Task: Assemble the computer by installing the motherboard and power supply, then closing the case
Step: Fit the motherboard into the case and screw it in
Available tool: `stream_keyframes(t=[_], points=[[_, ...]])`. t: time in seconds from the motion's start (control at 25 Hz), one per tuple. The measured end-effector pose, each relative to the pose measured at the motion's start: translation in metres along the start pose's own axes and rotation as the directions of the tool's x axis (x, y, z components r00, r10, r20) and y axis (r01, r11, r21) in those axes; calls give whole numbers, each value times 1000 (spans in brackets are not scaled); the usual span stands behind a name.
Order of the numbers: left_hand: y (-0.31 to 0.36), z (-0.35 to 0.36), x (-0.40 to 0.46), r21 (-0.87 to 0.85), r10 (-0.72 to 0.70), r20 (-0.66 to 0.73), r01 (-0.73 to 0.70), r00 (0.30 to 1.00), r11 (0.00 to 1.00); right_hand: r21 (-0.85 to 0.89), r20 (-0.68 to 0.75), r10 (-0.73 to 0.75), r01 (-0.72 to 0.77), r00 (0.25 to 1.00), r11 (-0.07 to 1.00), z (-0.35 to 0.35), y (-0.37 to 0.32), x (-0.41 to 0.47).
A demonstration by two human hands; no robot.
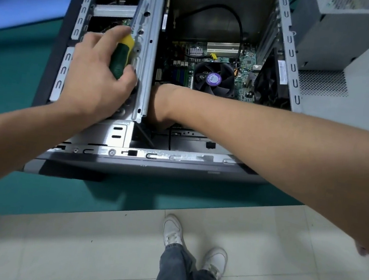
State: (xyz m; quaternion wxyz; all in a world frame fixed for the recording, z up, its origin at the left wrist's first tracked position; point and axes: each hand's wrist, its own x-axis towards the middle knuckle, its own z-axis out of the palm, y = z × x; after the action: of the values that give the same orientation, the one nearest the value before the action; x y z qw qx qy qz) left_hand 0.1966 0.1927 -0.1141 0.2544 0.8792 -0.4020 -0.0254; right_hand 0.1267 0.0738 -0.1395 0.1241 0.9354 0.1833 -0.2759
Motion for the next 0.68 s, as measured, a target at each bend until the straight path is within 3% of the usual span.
stream_keyframes(t=[0.12,0.28,0.4,0.48,0.6,0.68], points=[[1,-2,0,-8,-8,6,8,1000,1000,128,72,35,-44,997,991,-4,3,-5],[3,-3,0,-2,-10,8,10,1000,1000,366,-190,81,-6,978,931,-2,11,-6],[4,-3,-1,-8,-14,9,14,1000,1000,641,-321,219,41,922,766,6,9,-8],[4,-3,-1,-4,-14,13,14,1000,1000,656,-347,213,74,913,751,12,10,-8],[5,-4,-2,-5,-20,21,20,1000,1000,562,-241,133,27,961,827,12,9,-4],[5,-4,-2,-6,-23,17,23,1000,1000,641,-246,210,-3,946,767,10,13,-6]])
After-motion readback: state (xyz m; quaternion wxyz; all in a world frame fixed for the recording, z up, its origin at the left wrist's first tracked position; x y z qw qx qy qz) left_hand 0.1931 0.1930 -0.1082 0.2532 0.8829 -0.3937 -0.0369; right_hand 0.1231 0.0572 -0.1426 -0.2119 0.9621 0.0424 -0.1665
